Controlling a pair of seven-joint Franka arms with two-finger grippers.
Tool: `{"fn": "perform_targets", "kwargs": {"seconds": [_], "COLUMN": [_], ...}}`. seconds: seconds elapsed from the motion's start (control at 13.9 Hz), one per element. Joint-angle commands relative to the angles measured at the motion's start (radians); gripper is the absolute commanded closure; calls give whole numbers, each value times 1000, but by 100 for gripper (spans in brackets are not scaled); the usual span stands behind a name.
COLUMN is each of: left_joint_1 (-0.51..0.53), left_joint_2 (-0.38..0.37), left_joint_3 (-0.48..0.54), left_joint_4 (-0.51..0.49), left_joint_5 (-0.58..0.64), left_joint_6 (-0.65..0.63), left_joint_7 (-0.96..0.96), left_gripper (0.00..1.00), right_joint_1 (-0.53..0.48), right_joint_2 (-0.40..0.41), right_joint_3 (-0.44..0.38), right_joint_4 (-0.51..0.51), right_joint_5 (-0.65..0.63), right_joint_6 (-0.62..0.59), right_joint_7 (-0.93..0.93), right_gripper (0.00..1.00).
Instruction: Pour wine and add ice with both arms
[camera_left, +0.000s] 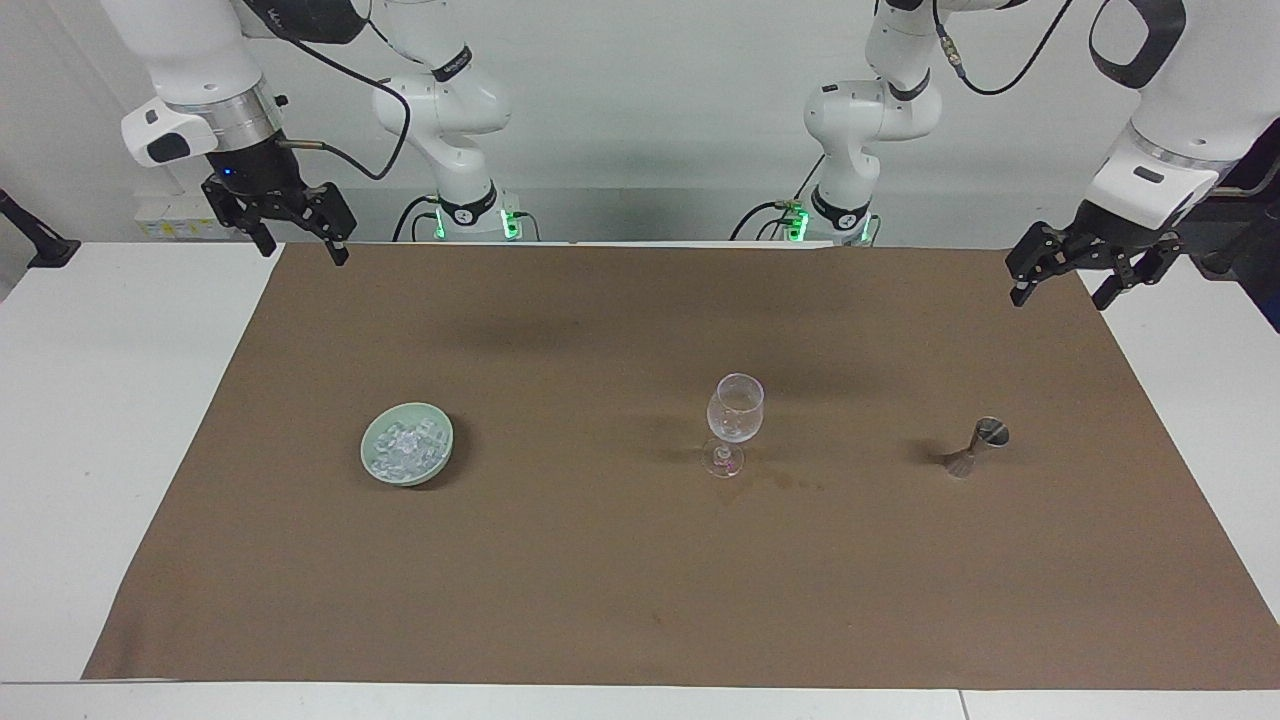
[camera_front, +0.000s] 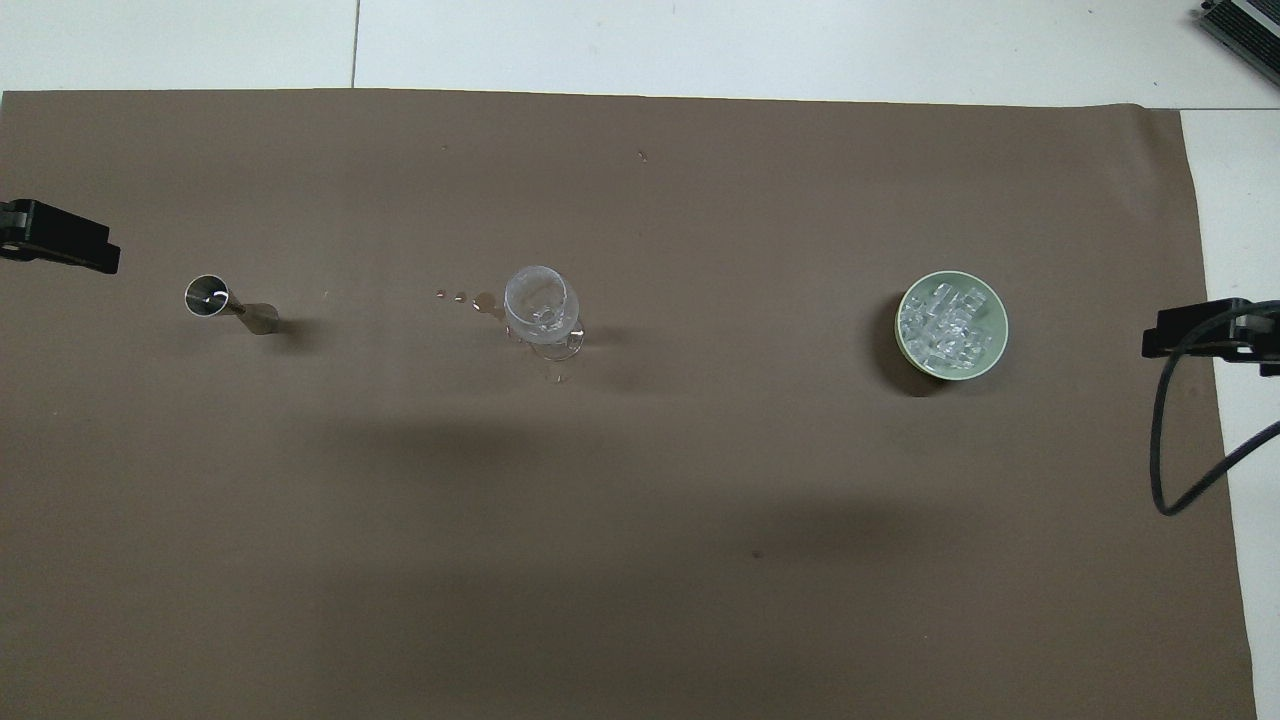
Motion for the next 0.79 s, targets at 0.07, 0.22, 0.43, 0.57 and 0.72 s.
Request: {"fn": "perform_targets", "kwargs": {"seconds": [0.07,0.22,0.43,0.57,0.72], "left_joint_1": [-11,-2,50,110,165], "left_joint_2": [-13,-17,-7,0,10], "left_joint_3": [9,10,12,12,15], "left_joint_4": [-5,-8,-11,-11,-21], "left_joint_5": [8,7,-36,-114,-202], "left_joint_6": [-20,-38,-26,-25,-19], "left_joint_7": [0,6,139,254,379], "left_gripper": [0,0,0,0,0], "right_joint_1": [-15,-15,-15,-15,-15], "right_joint_2": [3,3,3,3,3], "right_joint_3": [8,8,8,8,7], "right_joint_4": [2,2,2,2,2], "right_joint_5": [21,21,21,21,21], "right_joint_6": [6,6,6,6,6], "right_joint_7": [-20,-20,-20,-20,-20], "right_gripper": [0,0,0,0,0]}}
